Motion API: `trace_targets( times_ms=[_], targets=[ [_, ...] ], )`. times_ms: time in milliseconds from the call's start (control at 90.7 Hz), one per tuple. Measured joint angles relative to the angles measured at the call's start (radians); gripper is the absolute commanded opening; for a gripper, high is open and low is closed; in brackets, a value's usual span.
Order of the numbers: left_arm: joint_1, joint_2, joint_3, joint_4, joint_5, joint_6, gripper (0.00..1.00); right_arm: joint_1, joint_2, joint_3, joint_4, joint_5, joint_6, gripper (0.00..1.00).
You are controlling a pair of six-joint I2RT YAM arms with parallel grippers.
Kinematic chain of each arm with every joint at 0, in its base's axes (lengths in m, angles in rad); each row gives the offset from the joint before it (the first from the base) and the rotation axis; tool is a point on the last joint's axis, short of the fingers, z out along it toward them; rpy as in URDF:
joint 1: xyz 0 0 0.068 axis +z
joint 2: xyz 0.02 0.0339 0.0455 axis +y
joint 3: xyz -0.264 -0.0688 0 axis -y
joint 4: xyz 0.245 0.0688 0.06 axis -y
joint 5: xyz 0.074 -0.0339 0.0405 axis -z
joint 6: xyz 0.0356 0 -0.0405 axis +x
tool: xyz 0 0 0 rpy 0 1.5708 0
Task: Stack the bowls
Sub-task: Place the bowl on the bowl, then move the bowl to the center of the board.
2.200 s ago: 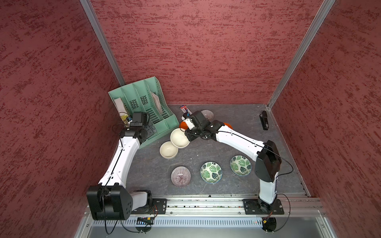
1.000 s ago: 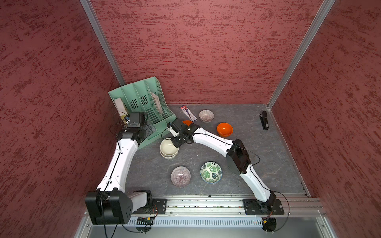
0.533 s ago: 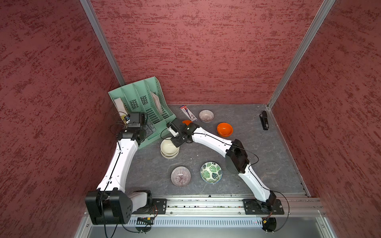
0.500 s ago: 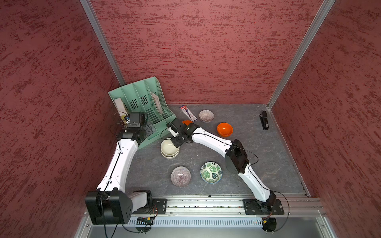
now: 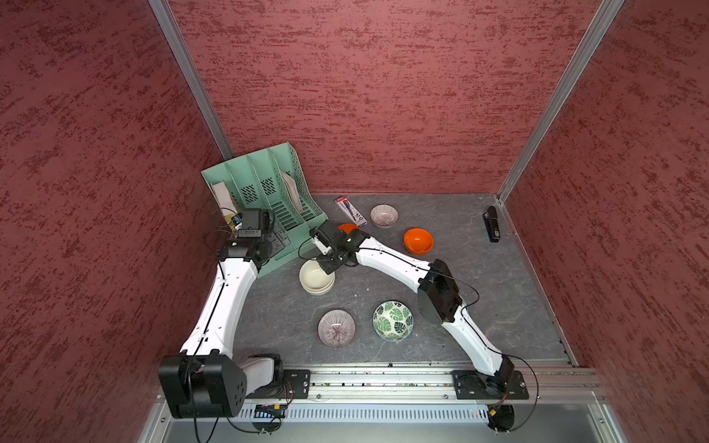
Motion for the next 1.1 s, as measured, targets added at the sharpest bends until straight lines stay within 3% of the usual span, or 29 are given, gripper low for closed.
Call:
trace_targets(
  times_ms=[132,298,507,771,1102],
  targets=[
    [0.0,-0.006,-0.005,0.0,0.0,0.013,1.0,0.0,-0.023,-0.037,0.024,0.007,0.007,0.57],
    [-0.001,-0.023,-0.005,0.0,0.0,0.03,1.0,-0.026,-0.181,-0.241,0.117,-0.002,0.047,0.61],
    [-0.013,-0.025,-0.005,0.002,0.0,0.034,1.0,-0.146,-0.304,-0.298,0.244,0.024,0.153,0.61],
    [-0.052,-0.018,-0.005,0.005,0.0,0.034,1.0,-0.271,-0.198,-0.278,0.323,0.11,0.323,0.58],
    [-0.062,-0.01,-0.005,0.013,0.0,0.033,1.0,-0.282,-0.058,-0.246,0.32,0.112,0.395,0.55]
  ],
)
